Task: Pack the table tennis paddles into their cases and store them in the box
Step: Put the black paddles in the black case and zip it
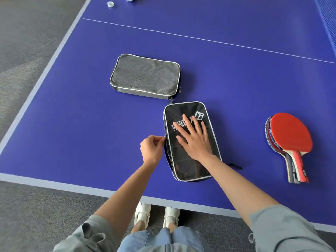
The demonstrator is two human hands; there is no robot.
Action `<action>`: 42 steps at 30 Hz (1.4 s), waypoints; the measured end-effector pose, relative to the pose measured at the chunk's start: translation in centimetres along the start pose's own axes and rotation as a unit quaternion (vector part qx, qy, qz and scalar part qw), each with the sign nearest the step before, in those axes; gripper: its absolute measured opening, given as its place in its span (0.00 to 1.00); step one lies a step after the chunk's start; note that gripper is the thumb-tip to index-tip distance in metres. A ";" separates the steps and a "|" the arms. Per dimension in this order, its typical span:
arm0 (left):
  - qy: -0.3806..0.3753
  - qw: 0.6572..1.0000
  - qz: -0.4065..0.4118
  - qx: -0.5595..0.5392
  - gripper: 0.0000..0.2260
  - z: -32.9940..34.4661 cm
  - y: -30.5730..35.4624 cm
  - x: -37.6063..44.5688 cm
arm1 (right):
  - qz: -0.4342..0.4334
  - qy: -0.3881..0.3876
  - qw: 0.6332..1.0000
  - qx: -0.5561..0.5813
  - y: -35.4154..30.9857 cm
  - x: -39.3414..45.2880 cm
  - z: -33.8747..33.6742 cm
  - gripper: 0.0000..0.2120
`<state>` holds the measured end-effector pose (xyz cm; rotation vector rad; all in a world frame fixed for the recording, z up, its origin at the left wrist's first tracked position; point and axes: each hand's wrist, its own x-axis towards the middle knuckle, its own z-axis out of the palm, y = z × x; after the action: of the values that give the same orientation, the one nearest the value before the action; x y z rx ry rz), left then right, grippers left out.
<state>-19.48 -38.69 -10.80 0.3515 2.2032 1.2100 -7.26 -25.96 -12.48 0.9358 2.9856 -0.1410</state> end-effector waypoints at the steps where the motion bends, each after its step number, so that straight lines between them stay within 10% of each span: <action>1: -0.003 1.000 0.004 0.003 0.04 -0.1 -0.1 -0.1 | 0.002 -0.002 1.000 -0.001 -0.1 0.0 0.0 0.24; 21: -0.048 0.999 0.015 0.007 0.04 -2.7 -2.3 -2.1 | -0.016 -0.085 0.996 0.030 -2.9 0.4 -1.4 0.23; 29: -0.053 0.998 0.020 -0.003 0.09 -2.2 -2.1 -2.3 | -0.263 -0.128 0.956 0.000 -4.1 3.6 -3.4 0.18; 37: -0.104 0.987 0.093 0.078 0.10 -3.2 1.5 2.4 | -0.113 -0.015 0.992 0.055 -3.7 4.4 -4.2 0.09; 42: -0.165 0.972 0.115 0.121 0.11 -3.4 1.5 3.4 | -0.175 0.000 0.982 0.072 -2.8 4.6 -4.1 0.06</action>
<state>-24.30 -38.55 -9.45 0.8641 2.0553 0.9158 -12.59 -25.23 -8.33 0.4063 3.1449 -0.3628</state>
